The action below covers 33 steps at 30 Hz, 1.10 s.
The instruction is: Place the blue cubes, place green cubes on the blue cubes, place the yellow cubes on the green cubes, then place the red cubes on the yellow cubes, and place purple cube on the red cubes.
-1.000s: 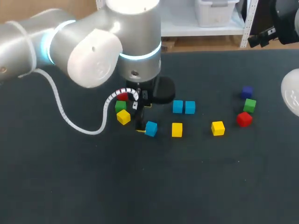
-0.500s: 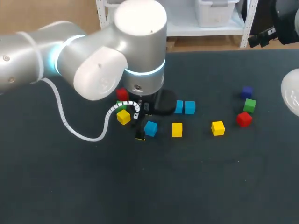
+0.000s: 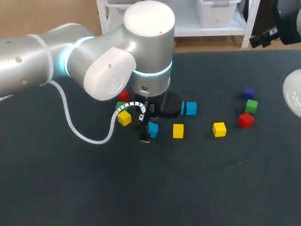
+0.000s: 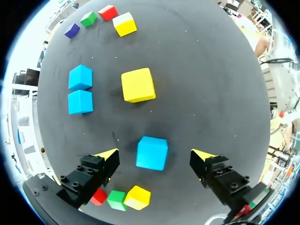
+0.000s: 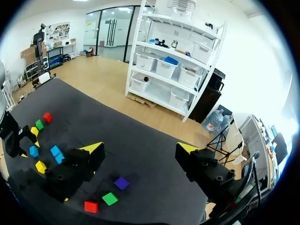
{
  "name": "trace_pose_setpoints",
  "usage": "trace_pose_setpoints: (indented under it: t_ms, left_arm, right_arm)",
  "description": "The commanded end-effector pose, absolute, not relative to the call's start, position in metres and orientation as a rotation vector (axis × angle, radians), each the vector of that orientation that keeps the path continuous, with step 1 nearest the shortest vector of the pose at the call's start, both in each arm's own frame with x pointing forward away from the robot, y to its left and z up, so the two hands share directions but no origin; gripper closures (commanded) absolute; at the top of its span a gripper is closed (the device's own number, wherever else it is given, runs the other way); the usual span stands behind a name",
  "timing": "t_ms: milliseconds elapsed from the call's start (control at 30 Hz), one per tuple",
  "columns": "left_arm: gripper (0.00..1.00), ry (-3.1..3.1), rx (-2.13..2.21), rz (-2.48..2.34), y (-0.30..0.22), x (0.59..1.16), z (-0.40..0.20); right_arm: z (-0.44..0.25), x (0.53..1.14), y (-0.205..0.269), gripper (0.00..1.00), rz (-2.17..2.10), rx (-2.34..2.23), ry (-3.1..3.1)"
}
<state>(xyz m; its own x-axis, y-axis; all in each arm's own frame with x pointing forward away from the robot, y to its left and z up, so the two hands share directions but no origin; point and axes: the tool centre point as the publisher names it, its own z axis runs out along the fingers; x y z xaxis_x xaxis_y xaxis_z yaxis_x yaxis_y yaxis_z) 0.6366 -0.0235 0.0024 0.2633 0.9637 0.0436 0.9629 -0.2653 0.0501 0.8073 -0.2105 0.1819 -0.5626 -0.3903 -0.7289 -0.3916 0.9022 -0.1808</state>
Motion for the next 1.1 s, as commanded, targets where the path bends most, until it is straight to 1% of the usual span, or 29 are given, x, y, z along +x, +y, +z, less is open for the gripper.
trace_pose_setpoints:
  t_ms: [33,67,133,167,200,300,333,367,733,1100]
  left_arm:
    - [0.28,1.912,2.498,0.083,-0.029,0.645,0.000]
    - [0.38,1.912,2.499,0.084,-0.030,0.646,0.000]
    - [0.42,1.915,2.500,0.083,-0.030,0.648,-0.002]
    - [0.47,1.916,2.502,0.087,-0.029,0.648,-0.003]
    - [0.55,1.916,2.502,0.089,-0.029,0.648,-0.003]
    - [0.67,1.918,2.505,0.098,-0.028,0.649,-0.005]
    - [0.76,1.919,2.505,0.101,-0.028,0.650,-0.005]
    - [1.00,1.921,2.503,0.103,-0.027,0.650,-0.005]
    - [1.00,2.048,2.478,0.114,-0.021,0.661,0.003]
    - [1.00,2.115,2.360,0.082,-0.040,0.688,0.028]
  right_arm:
    - [0.182,0.806,-0.210,0.00,-0.001,-0.555,2.223]
    - [0.182,0.806,-0.210,0.00,-0.001,-0.555,2.223]
    - [0.182,0.806,-0.210,0.00,-0.001,-0.555,2.223]
    - [0.182,0.806,-0.210,0.00,-0.001,-0.555,2.223]
    - [0.182,0.806,-0.210,0.00,-0.001,-0.555,2.223]
    - [0.182,0.806,-0.210,0.00,-0.001,-0.555,2.223]
    - [0.182,0.806,-0.210,0.00,-0.001,-0.555,2.223]
    - [0.182,0.806,-0.210,0.00,-0.001,-0.555,2.223]
    - [0.182,0.806,-0.210,0.00,-0.001,-0.555,2.223]
    - [0.182,0.806,-0.210,0.00,-0.001,-0.555,2.223]
